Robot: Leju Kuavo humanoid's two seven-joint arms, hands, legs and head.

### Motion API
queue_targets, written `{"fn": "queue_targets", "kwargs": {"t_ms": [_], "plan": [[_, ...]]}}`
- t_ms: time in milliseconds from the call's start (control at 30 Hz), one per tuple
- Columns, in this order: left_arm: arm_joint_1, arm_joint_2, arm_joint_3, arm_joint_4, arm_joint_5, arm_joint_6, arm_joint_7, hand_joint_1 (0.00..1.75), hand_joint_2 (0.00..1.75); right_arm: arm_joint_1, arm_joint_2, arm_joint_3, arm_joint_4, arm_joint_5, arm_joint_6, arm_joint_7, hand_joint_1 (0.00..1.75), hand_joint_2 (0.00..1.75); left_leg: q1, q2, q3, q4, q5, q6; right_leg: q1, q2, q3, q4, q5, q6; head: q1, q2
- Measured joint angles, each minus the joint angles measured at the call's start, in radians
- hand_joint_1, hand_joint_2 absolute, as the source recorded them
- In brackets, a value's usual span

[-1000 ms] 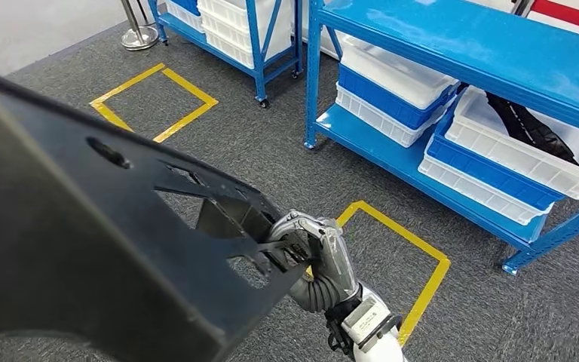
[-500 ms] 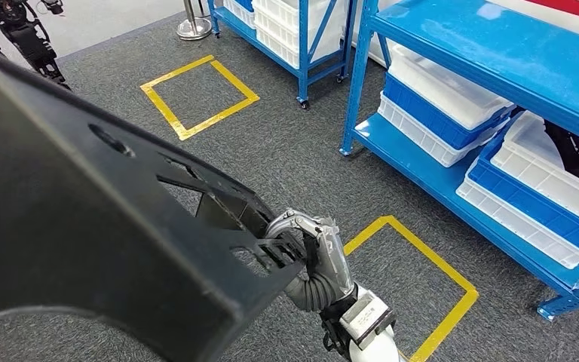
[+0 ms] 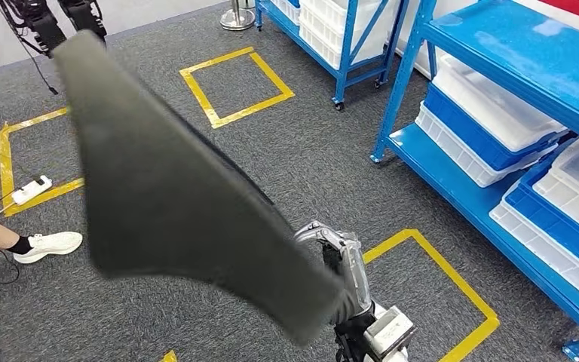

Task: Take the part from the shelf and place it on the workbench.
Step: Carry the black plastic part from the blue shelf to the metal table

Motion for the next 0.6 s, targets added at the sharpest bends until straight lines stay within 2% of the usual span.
{"fn": "queue_targets", "kwargs": {"t_ms": [33,100,167,200,233,300,333,367,400,467,533,600], "plan": [[0.0,0.002,-0.003,0.0,-0.005,0.001,0.0,0.0,1.75,0.012,-0.003,-0.008,-0.007,0.002,-0.002,-0.003,1.75,1.75,0.002,-0.01,0.006,-0.009,0.006,0.005,0.0,0.019,-0.01,0.026,-0.014,-0.001,0.001,0.0],[-0.001,0.001,-0.01,-0.001,-0.013,0.004,-0.003,0.0,1.75,0.039,-0.012,-0.024,-0.017,0.009,-0.006,-0.009,1.75,1.75,0.004,-0.031,0.014,-0.017,0.011,0.011,-0.001,0.064,-0.062,0.138,-0.063,-0.009,0.005,0.0],[-0.003,0.0,-0.018,-0.001,-0.018,0.006,-0.006,0.0,1.75,0.063,-0.021,-0.036,-0.021,0.014,-0.007,-0.013,1.75,1.75,0.004,-0.056,0.014,-0.017,0.011,0.013,-0.001,0.078,-0.127,0.258,-0.104,-0.01,0.008,0.0],[-0.002,0.0,-0.02,-0.001,-0.02,0.006,-0.007,0.0,1.75,0.071,-0.025,-0.04,-0.022,0.016,-0.008,-0.014,1.75,1.75,0.004,-0.069,0.014,-0.016,0.01,0.013,-0.002,0.08,-0.14,0.276,-0.104,-0.004,0.008,0.0],[-0.002,-0.002,-0.022,-0.001,-0.022,0.006,-0.007,0.0,1.75,0.078,-0.028,-0.044,-0.022,0.016,-0.008,-0.015,1.75,1.75,0.005,-0.083,0.015,-0.015,0.01,0.012,-0.004,0.082,-0.133,0.252,-0.086,0.006,0.008,0.0],[-0.001,-0.005,-0.023,-0.001,-0.022,0.006,-0.007,0.0,1.75,0.084,-0.031,-0.049,-0.026,0.018,-0.008,-0.017,1.75,1.75,0.007,-0.108,0.015,-0.006,0.004,0.004,-0.013,0.101,-0.076,0.12,-0.026,0.027,0.009,0.0],[-0.001,-0.006,-0.023,-0.001,-0.022,0.005,-0.007,0.0,1.75,0.087,-0.032,-0.051,-0.029,0.02,-0.008,-0.019,1.75,1.75,0.007,-0.12,0.012,0.003,-0.002,-0.003,-0.017,0.112,-0.048,0.06,-0.002,0.03,0.009,0.0],[-0.001,-0.007,-0.024,-0.001,-0.022,0.001,-0.007,0.0,1.75,0.09,-0.033,-0.053,-0.032,0.023,-0.008,-0.021,1.75,1.75,0.006,-0.128,0.008,0.011,-0.007,-0.009,-0.019,0.12,-0.03,0.023,0.011,0.026,0.009,0.0],[0.001,-0.007,-0.024,-0.001,-0.02,-0.006,-0.008,0.0,1.75,0.095,-0.034,-0.054,-0.034,0.026,-0.007,-0.024,1.75,1.75,0.006,-0.135,0.004,0.016,-0.012,-0.014,-0.018,0.122,-0.023,0.011,0.015,0.018,0.009,0.0],[0.006,-0.005,-0.024,0.0,-0.016,-0.025,-0.008,0.0,1.75,0.103,-0.036,-0.056,-0.038,0.034,-0.004,-0.031,1.75,1.75,0.009,-0.141,0.001,0.02,-0.015,-0.018,-0.014,0.108,-0.019,0.01,0.017,0.001,0.009,0.0],[0.012,-0.001,-0.024,0.0,-0.013,-0.043,-0.008,0.0,1.75,0.109,-0.036,-0.058,-0.042,0.039,0.0,-0.039,1.75,1.75,0.012,-0.109,-0.011,0.051,-0.035,-0.025,-0.015,0.096,-0.017,0.008,0.018,-0.009,0.006,0.0],[0.012,0.005,-0.024,0.0,-0.008,-0.051,-0.007,0.0,1.75,0.119,-0.036,-0.063,-0.049,0.043,0.008,-0.044,1.75,1.75,0.013,-0.059,-0.057,0.148,-0.088,-0.033,-0.011,0.081,-0.015,0.008,0.016,-0.016,0.002,0.0]]}}
